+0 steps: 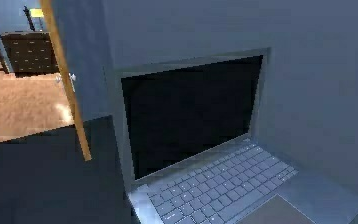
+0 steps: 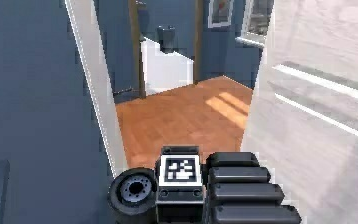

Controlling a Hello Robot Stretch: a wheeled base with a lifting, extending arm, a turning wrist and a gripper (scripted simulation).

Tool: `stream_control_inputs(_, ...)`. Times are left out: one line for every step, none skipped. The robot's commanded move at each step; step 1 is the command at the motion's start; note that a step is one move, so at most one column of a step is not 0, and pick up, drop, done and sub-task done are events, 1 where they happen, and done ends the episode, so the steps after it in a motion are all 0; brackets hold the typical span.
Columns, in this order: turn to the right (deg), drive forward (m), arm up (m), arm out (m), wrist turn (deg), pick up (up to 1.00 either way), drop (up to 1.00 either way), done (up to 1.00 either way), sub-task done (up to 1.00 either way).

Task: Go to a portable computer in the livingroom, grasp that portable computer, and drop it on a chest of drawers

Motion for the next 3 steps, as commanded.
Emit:
stream_control_inputs(-24.0,0.0,0.0,0.0,0.0,0.0,0.0,0.0,0.0)
stream_control_inputs(0.0,0.15,0.0,0.0,0.0,0.0,0.0,0.0,0.0)
stream_control_inputs(-18.0,0.0,0.0,0.0,0.0,0.0,0.0,0.0,0.0)
